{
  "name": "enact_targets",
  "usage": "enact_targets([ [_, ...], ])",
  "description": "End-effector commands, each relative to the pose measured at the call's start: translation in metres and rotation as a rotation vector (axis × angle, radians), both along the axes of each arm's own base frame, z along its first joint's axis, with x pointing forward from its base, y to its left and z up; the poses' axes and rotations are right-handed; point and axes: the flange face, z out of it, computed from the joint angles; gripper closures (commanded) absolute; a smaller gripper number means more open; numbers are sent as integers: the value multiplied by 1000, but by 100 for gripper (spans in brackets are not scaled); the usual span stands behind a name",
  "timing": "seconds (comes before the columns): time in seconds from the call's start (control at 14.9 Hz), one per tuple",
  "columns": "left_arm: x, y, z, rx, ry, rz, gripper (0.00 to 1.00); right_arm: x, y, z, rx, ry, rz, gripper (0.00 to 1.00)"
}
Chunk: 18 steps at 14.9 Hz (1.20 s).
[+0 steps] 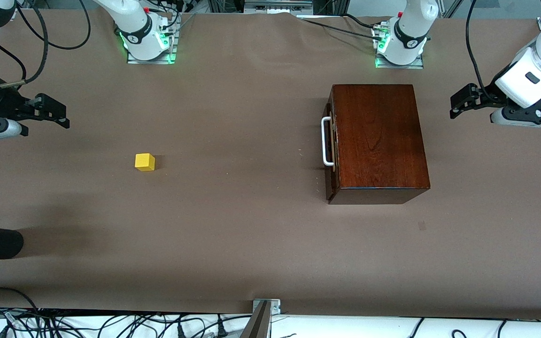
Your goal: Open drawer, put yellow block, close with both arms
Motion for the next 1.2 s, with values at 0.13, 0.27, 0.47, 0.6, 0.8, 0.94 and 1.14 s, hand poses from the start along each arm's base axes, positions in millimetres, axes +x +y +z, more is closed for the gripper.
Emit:
enact_targets([
  [0.13, -1, -2, 7, -7, 2, -1, 0, 2, -4, 5, -9, -4, 2, 0],
  [0.27, -1, -3, 6, -7, 3, -3, 0, 2, -5, 5, -9, -4, 0, 0],
  [0.47, -1, 0, 6, -10, 5, 0, 0, 2, -5, 5, -9, -4, 0, 0],
  [0.6, -1, 0, 6, -10, 7, 2, 0, 2, -5, 5, -9, -4, 0, 0],
  [0.8, -1, 0, 6, -9, 7, 3, 0, 2, -8, 5, -10, -6, -4, 0],
  [0.94, -1, -1, 5, -9, 8, 12, 0, 2, -8, 5, -10, -6, -6, 0],
  [1.14, 2, 0, -6, -18, 49, 11, 0, 2, -8, 5, -10, -4, -4, 0],
])
